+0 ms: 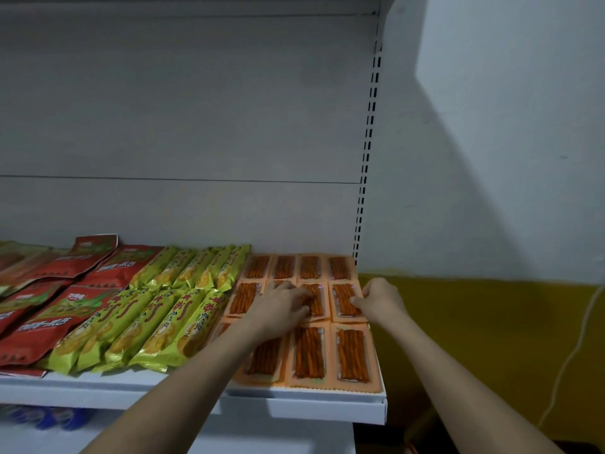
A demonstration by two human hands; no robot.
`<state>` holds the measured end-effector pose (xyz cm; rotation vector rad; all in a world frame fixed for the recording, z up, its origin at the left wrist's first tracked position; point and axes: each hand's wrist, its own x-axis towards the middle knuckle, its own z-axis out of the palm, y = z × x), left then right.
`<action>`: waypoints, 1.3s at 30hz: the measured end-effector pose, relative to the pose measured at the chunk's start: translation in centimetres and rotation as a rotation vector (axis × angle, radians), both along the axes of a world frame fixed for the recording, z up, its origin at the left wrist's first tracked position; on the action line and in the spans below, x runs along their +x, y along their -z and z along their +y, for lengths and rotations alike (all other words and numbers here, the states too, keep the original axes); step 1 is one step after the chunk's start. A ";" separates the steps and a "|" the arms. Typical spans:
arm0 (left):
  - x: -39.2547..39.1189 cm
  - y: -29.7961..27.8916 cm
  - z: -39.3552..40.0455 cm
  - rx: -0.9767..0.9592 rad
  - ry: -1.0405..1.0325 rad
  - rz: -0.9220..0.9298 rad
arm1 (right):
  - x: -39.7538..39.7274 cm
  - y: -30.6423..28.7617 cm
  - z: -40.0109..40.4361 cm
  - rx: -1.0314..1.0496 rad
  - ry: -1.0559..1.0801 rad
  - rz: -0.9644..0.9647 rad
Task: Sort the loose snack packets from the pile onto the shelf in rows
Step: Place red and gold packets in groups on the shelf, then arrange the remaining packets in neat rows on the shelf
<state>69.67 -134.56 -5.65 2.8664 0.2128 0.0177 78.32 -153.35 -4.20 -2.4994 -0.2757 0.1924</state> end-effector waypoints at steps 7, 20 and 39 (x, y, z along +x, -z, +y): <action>-0.9 -1.6 0.5 0.087 -0.033 -0.088 | -0.3 -1.2 0.7 -0.038 -0.094 -0.279; -19.2 -5.7 16.9 0.150 -0.588 -0.118 | -12.8 -5.7 23.8 0.020 -0.890 -0.315; -61.5 -7.6 50.9 0.153 -1.149 -0.058 | -51.5 -8.2 66.9 0.012 -1.465 -0.264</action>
